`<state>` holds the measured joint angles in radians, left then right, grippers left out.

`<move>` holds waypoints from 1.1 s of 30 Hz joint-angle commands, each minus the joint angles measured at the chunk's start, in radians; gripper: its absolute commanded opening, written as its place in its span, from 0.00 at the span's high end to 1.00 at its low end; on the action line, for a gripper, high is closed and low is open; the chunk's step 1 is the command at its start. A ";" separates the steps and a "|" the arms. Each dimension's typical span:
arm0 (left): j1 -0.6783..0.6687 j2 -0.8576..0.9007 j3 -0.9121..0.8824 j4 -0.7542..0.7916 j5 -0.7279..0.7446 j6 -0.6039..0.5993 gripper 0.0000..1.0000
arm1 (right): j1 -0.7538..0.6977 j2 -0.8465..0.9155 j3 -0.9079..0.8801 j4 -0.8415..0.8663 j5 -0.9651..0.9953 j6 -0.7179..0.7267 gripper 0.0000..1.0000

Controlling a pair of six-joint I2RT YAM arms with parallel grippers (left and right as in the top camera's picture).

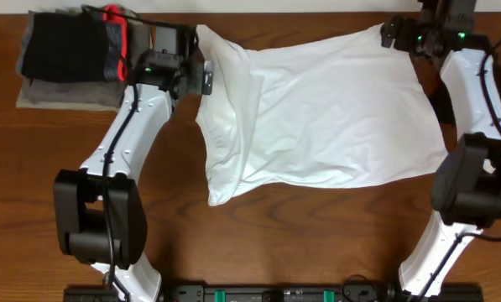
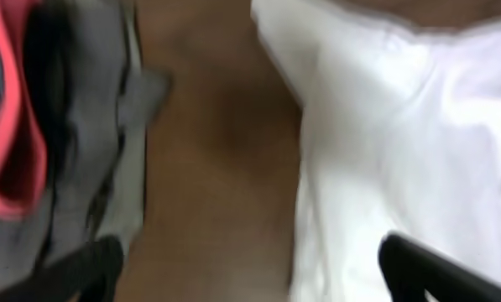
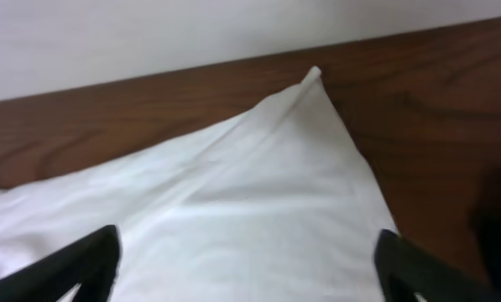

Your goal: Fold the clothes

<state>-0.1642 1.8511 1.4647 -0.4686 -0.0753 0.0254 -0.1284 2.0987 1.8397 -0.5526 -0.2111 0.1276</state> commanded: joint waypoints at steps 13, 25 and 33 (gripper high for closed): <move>0.082 0.180 -0.038 -0.063 0.311 0.000 0.59 | 0.009 -0.011 0.011 -0.161 -0.067 -0.024 0.25; 0.081 0.224 -0.039 -0.077 0.459 0.023 0.45 | 0.010 -0.011 0.011 -0.177 -0.067 -0.025 0.26; 0.079 0.254 -0.039 -0.077 0.437 0.022 0.69 | 0.009 -0.011 0.011 -0.182 -0.067 -0.040 0.25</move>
<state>-0.0860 2.0819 1.4349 -0.5426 0.3603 0.0349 -0.1276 2.0861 1.8458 -0.7322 -0.2703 0.1093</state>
